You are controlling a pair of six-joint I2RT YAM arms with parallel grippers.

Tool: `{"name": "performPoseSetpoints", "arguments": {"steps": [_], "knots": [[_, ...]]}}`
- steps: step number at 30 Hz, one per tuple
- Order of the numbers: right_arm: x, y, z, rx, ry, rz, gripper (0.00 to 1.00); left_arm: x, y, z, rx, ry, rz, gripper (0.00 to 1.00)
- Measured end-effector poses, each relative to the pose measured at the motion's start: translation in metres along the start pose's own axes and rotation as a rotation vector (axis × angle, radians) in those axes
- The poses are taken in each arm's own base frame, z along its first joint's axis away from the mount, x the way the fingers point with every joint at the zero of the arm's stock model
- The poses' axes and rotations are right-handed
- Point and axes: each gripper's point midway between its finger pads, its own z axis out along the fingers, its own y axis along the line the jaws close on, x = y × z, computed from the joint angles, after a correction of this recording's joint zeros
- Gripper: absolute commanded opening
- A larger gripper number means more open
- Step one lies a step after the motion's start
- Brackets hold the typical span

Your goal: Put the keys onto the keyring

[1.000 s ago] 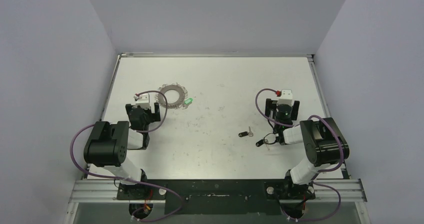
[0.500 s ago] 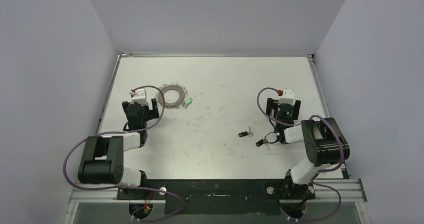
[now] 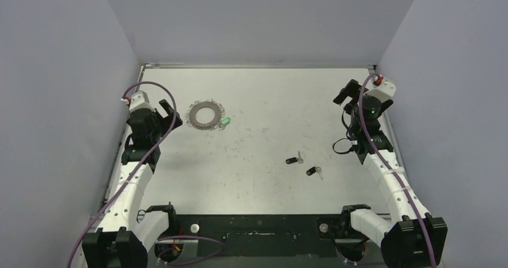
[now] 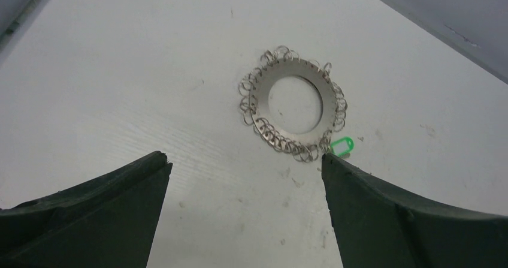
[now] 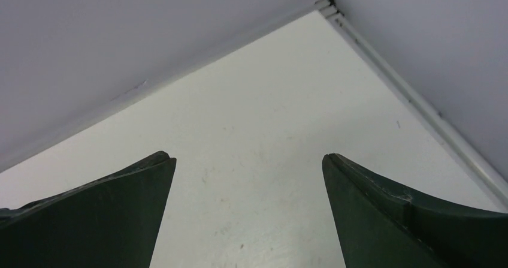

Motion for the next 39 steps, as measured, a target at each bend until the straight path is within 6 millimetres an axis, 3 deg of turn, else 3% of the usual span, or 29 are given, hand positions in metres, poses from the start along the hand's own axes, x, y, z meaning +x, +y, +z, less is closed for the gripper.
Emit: {"name": "performPoseSetpoints", "arguments": {"steps": [3,7,10,15,22,25,28,31,39], "knots": [[0.021,0.005,-0.009,-0.049,0.091,0.017,1.0,0.016,-0.004,-0.008,0.035,0.082,-0.046,0.89],[0.094,-0.004,-0.021,-0.063,0.32,-0.001,1.0,0.056,-0.017,-0.004,0.097,0.272,-0.086,0.77],[0.133,-0.006,-0.029,-0.074,0.47,-0.015,1.0,0.081,-0.022,0.009,0.1,0.411,-0.102,0.74],[0.176,-0.006,-0.038,-0.099,0.648,-0.03,1.0,0.114,-0.043,0.043,0.097,0.589,-0.048,0.71],[0.194,0.001,-0.052,-0.169,0.75,-0.046,1.0,0.132,-0.108,0.094,0.154,0.656,0.177,0.72],[0.2,0.0,-0.058,-0.183,0.784,-0.06,1.0,0.139,-0.127,0.114,0.171,0.661,0.238,0.72],[0.202,0.001,-0.062,-0.201,0.803,-0.067,1.0,0.151,-0.129,0.133,0.159,0.681,0.272,0.72],[0.205,0.006,-0.066,-0.227,0.822,-0.068,1.0,0.168,-0.118,0.147,0.114,0.713,0.304,0.72],[0.211,0.014,-0.078,-0.281,0.863,-0.065,1.0,0.179,-0.121,0.149,0.1,0.723,0.377,0.72]]}}
